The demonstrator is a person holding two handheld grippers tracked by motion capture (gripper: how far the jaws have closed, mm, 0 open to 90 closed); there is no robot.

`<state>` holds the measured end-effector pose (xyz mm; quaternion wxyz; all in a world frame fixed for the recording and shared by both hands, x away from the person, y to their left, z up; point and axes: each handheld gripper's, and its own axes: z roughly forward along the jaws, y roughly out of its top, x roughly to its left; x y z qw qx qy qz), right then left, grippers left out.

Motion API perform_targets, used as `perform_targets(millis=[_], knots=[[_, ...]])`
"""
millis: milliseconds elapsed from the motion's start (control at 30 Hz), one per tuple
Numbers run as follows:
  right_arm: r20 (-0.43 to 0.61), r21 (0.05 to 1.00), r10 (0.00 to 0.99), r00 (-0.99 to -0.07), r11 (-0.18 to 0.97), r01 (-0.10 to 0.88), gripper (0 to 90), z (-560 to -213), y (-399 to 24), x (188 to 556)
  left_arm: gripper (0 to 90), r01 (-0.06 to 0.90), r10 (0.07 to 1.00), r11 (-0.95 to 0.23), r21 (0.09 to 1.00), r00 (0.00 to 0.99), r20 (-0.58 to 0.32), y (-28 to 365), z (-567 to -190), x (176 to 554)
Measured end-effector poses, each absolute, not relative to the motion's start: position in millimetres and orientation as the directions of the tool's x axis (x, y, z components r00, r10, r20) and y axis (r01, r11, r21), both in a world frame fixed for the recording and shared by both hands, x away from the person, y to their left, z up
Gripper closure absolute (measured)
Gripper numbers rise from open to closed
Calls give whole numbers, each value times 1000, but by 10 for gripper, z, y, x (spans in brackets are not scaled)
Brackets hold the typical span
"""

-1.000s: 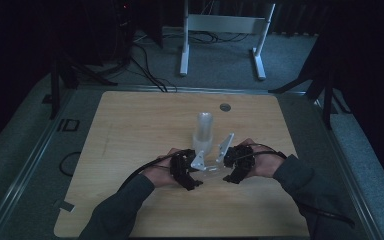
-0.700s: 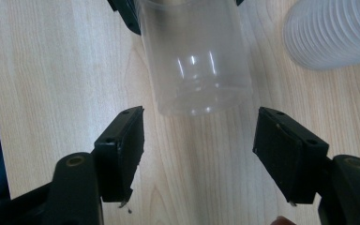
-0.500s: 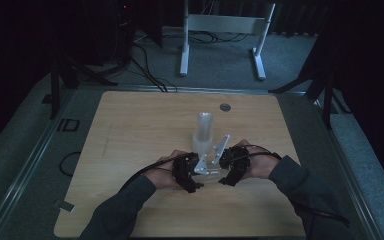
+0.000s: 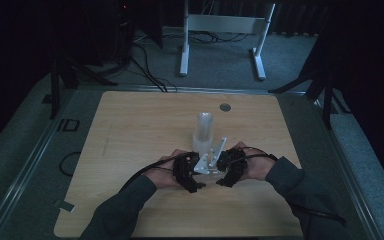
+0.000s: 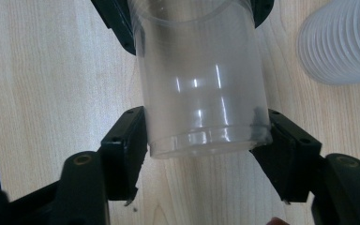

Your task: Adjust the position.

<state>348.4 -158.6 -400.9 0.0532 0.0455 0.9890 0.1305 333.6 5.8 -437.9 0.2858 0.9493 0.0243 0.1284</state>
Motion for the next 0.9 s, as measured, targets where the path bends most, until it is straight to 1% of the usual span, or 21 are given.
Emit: perform_targets(millis=[33,233,400,567,733,900], knots=[[-94,264,104,-990,962,75,376,-4011,-1585,3483,297,-13,134,-822,569,967,216,53,-4388,3328],[-94,264,100,-991,962,72,404,-4017,-1587,3479,295,-17,128,-823,568,969,213,54,-4390,3326],[-101,266,106,-989,961,76,416,-4009,-1595,3471,276,-28,123,-831,556,965,232,53,-4375,3328],[-106,274,105,-989,959,73,417,-4001,-1611,3476,243,-4,150,-825,565,963,226,65,-4363,3344],[-104,279,115,-988,957,82,417,-4005,-1623,3477,187,1,161,-820,572,960,230,64,-4355,3343],[-102,283,131,-986,954,97,418,-4013,-1645,3482,165,5,176,-803,596,957,230,70,-4323,3342]])
